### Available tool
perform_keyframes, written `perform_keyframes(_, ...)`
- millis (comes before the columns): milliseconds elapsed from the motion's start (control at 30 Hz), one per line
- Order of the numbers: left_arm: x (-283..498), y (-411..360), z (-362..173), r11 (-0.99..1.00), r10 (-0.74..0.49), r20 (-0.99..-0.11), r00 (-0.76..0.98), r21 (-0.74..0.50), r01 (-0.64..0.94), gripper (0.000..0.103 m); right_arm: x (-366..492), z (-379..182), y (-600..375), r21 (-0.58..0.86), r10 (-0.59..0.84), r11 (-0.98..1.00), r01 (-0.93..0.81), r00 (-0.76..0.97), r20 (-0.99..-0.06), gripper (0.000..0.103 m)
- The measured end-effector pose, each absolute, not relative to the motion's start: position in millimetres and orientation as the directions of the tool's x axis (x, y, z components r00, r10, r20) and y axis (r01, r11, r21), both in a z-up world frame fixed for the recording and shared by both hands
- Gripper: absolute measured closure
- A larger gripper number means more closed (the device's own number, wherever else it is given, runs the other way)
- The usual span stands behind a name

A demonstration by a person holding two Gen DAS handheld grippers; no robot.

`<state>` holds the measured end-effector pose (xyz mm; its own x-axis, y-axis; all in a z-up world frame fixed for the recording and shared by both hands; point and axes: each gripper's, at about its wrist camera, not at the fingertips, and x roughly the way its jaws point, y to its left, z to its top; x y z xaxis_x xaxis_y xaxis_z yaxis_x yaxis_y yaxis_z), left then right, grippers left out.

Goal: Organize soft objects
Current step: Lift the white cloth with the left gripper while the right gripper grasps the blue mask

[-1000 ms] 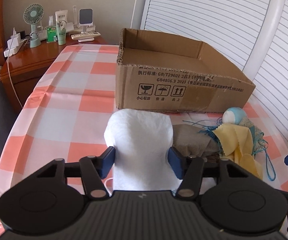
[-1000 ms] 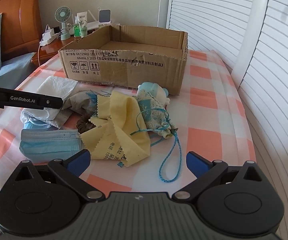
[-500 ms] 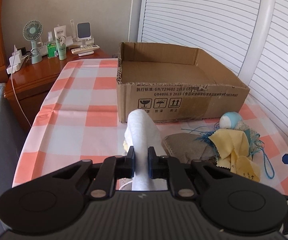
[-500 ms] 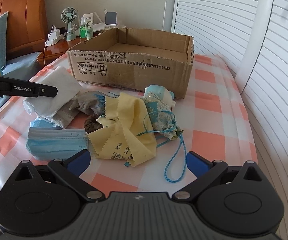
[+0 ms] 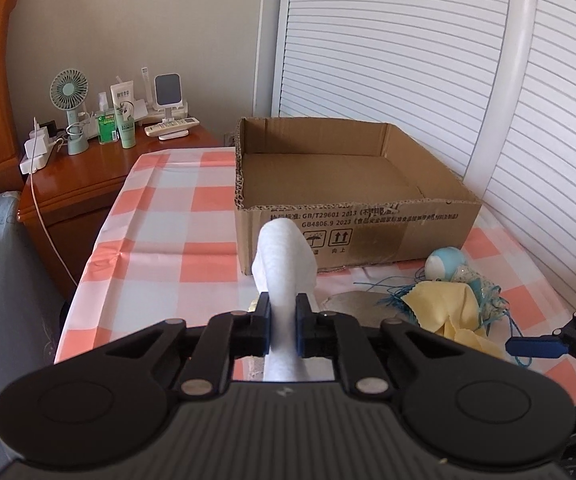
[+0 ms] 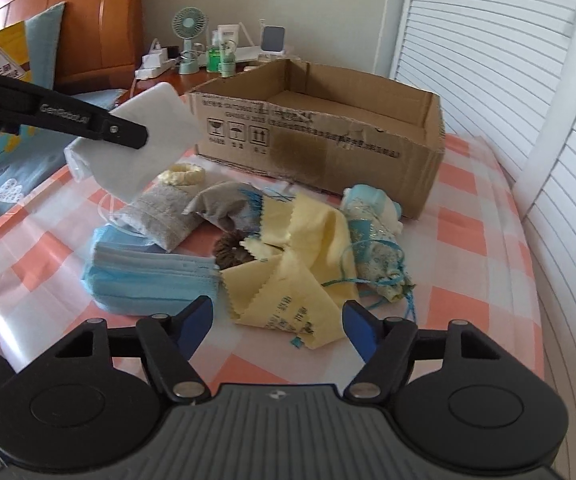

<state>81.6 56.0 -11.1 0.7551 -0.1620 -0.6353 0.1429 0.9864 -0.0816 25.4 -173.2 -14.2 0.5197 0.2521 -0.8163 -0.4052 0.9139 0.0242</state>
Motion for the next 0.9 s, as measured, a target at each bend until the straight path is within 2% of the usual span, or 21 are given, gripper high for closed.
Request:
perform_keyframes(167,77.9,57.3,-7.2,0.986,-0.165,-0.628,0.761,-0.078,0.149,0.094,17.8,-9.6,-154.5,0.106,0.402,0.836,-0.539,0.468,-0.787,0.026)
perform_keyframes(300,75.3,57.1,-5.5,0.985,-0.168,-0.627,0.761,-0.076,0.155,0.094,14.3,-11.3,-129.5,0.133,0.468,0.772,-0.622,0.414,-0.781,0.026)
perform_keyframes(633,72.3,59.3,-5.7,0.983,-0.18,-0.627,0.758,-0.084,0.164,0.094,14.9,-24.8,-86.0,0.116,0.477,0.725,-0.679,0.373,-0.796,0.028)
perform_keyframes(700,72.2,59.4,-5.7,0.982,-0.182,-0.627,0.757,-0.084,0.167,0.094,15.2,-28.8,-84.0,0.105,0.461,0.734,-0.671,0.378,-0.803,0.04)
perform_keyframes(733,72.0,59.7,-5.9,0.982,-0.184,-0.628,0.756,-0.085,0.169,0.094,15.2,-30.8,-83.4,0.093,0.446,0.744,-0.662,0.387,-0.807,0.049)
perform_keyframes(800,71.6,59.5,-6.0,0.982,-0.186,-0.631,0.753,-0.085,0.171,0.094,15.4,-33.4,-83.0,0.075,0.424,0.753,-0.654,0.395,-0.815,0.055)
perform_keyframes(867,71.0,59.6,-6.0,0.981,-0.187,-0.634,0.751,-0.084,0.173,0.094,14.2,-31.7,-85.6,0.078,0.43,0.755,-0.651,0.401,-0.808,0.071)
perform_keyframes(900,70.7,59.8,-5.6,0.981,-0.188,-0.635,0.749,-0.084,0.175,0.094,13.5,-31.0,-86.0,0.073,0.429,0.754,-0.653,0.404,-0.808,0.074)
